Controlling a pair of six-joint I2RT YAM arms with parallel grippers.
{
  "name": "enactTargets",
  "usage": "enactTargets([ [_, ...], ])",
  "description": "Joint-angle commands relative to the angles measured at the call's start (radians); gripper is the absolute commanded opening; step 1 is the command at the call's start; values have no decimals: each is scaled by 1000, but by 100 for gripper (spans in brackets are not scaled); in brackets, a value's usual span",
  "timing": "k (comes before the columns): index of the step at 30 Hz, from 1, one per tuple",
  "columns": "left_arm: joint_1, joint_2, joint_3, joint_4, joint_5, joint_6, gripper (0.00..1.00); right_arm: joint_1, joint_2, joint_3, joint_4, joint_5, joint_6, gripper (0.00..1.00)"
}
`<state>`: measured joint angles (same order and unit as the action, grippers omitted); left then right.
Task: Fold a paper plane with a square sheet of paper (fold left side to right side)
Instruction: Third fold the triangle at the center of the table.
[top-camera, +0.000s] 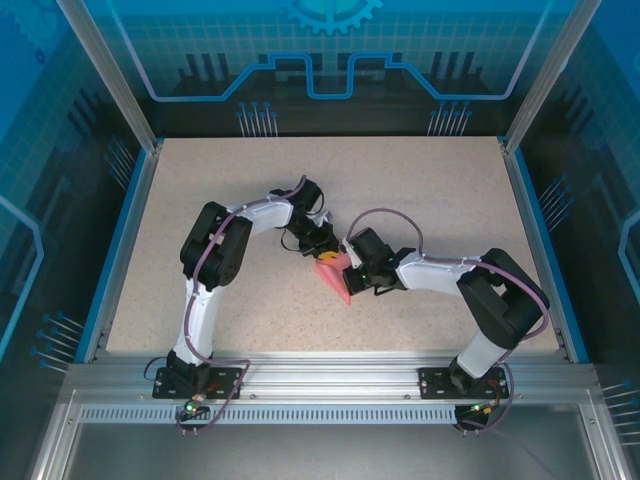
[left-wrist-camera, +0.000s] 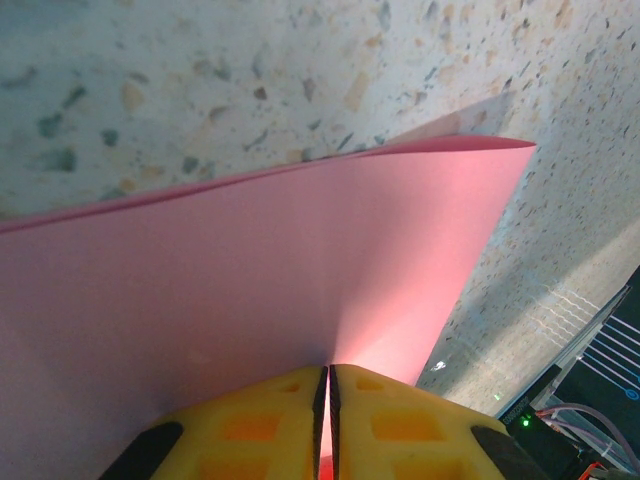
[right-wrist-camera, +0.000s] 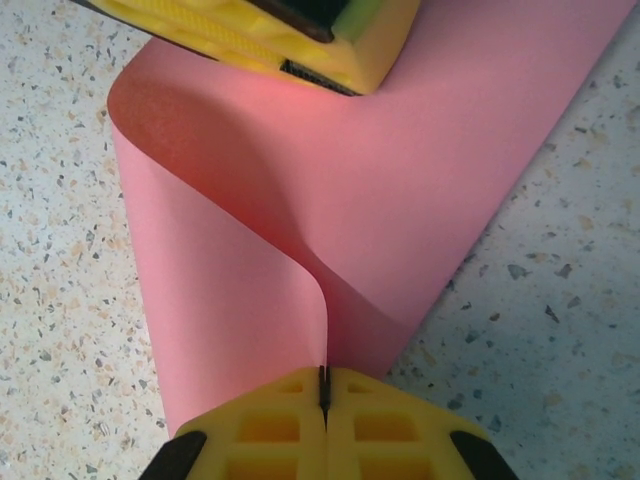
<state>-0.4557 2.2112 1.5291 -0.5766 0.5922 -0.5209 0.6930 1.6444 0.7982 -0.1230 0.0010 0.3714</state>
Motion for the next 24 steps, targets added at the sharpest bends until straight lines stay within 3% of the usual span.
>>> enactTargets([
  [1,-13,32,-43,-44,-51,7,14,-13,17,29,-16,12,12,0],
  [24,-15,31,-42,-46,-51,5,14,-13,28,39,-29,36,20,0],
])
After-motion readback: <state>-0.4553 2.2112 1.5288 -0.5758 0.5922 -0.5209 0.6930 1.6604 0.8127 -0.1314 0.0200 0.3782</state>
